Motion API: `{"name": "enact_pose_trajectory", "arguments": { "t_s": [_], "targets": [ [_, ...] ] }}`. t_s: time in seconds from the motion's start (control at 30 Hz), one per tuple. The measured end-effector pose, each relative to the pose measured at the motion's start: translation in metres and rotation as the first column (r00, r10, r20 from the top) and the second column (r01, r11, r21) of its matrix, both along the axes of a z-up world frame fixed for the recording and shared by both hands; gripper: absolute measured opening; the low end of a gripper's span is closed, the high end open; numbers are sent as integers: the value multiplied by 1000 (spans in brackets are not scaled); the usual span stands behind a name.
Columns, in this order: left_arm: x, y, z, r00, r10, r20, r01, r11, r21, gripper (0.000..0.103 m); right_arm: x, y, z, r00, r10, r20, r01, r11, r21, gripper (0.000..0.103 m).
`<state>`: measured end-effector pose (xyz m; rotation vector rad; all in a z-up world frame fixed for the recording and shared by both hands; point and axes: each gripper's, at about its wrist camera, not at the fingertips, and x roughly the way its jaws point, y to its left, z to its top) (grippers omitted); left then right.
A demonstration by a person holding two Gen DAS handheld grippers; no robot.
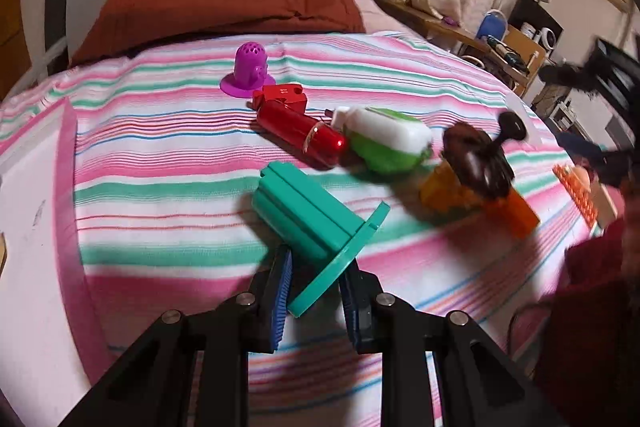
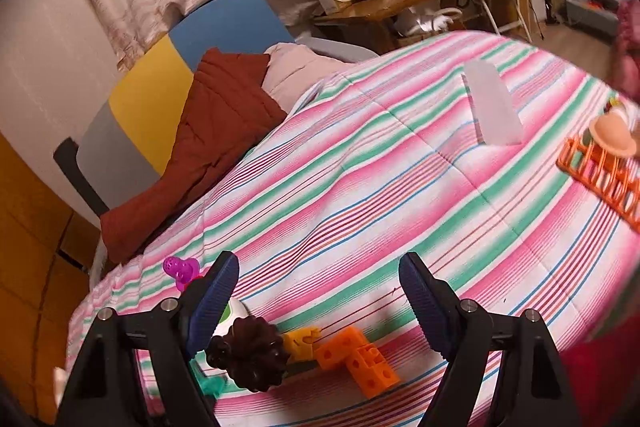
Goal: Organize rigid objects
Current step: 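Grasp the orange linked cubes with the right gripper while the left lifts the teal toy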
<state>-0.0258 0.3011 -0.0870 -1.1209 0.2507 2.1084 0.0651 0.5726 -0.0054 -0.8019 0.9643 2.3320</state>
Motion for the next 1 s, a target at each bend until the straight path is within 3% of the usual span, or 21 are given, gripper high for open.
{"name": "enact_pose_trajectory", "arguments": {
  "t_s": [0.23, 0.33, 0.4, 0.53, 0.67, 0.8, 0.87, 1.0],
  "targets": [
    [-2, 3, -4, 999, -18, -36, 19, 1000, 4, 23, 3, 12, -15, 1000, -24, 18, 26, 994, -109, 83],
    [2, 1, -5, 997, -31, -65, 32, 999, 10, 21, 1, 10, -17, 998, -35, 47, 39, 994, -99, 83],
    [2, 1, -6, 997, -30, -68, 30, 999, 9, 21, -1, 9, -19, 997, -36, 71, 43, 995, -92, 80],
    [1, -1, -7, 997, -29, -66, 31, 999, 17, 21, -8, 13, -39, 983, -4, 183, 38, 982, -184, 59],
    [3, -1, -7, 997, -29, -74, 30, 999, 18, 21, -19, 12, -41, 960, 83, 268, -22, 974, -224, 59],
    [2, -3, -7, 998, -27, -64, 29, 999, 32, 20, -31, 3, -32, 904, 192, 382, -139, 977, -161, 59],
    [2, -4, -7, 998, -26, -63, 29, 999, 37, 20, -40, -5, -36, 844, 280, 458, -231, 959, -161, 59],
    [2, -4, -7, 998, -27, -62, 29, 999, 40, 20, -50, -9, -50, 781, 345, 520, -300, 938, -171, 59]
  ]
}}
